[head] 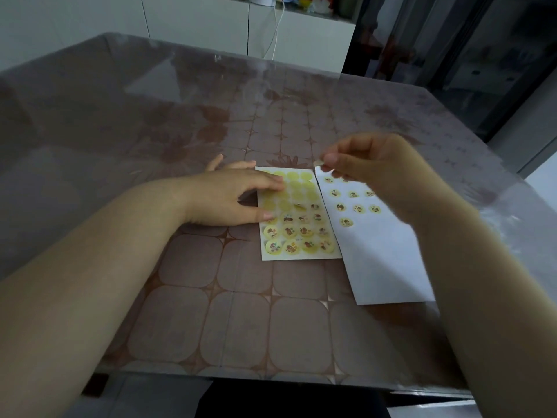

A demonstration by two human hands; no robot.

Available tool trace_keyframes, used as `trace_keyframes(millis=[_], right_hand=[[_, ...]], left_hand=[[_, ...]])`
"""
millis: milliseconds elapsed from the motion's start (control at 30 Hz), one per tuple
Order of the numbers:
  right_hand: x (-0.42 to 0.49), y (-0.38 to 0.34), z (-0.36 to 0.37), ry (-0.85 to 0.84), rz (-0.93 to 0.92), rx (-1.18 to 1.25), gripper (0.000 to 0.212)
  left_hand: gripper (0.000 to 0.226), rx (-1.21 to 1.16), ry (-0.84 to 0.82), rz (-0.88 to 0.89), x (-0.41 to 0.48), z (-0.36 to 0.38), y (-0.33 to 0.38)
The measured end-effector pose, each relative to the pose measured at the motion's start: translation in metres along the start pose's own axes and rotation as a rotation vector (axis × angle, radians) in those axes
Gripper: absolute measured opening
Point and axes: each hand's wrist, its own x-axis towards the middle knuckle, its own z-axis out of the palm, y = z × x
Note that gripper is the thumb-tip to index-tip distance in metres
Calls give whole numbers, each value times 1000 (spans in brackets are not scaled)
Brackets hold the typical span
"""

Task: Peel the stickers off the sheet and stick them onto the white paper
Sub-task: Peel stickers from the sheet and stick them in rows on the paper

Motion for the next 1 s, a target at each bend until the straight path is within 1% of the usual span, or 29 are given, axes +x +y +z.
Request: trace_keyframes(millis=[33, 100, 200, 267, 367, 467, 567, 700, 900, 1000], right_hand=[[-2, -3, -9, 8, 11, -43, 3], [-6, -4, -25, -3, 57, -108, 11], [-13, 5, -40, -72, 167, -182, 23], [-19, 18, -42, -88, 234, -216, 20], [-28, 34, -40, -41, 291, -166, 11], [-32, 42, -37, -33, 314, -86, 6], [-31, 47, -33, -4, 322, -102, 2], [-31, 50, -29, 26, 370, -148, 5], [-32, 45, -25, 30, 365, -215, 4], [-32, 43, -23, 43, 333, -248, 5]], left_hand=[[53, -1, 0, 0, 0, 0, 0], [53, -4, 5, 3, 1, 0, 0], [54, 0, 11, 6, 1, 0, 0], [54, 11, 10, 6, 2, 0, 0], [53, 10, 19, 12, 3, 1, -2], [61, 4, 17, 14, 2, 1, -2], [68, -8, 21, 19, 2, 0, -2], [68, -11, 33, 28, 2, 1, -2], [68, -20, 22, 27, 2, 0, -3], [65, -19, 18, 23, 2, 1, -3]])
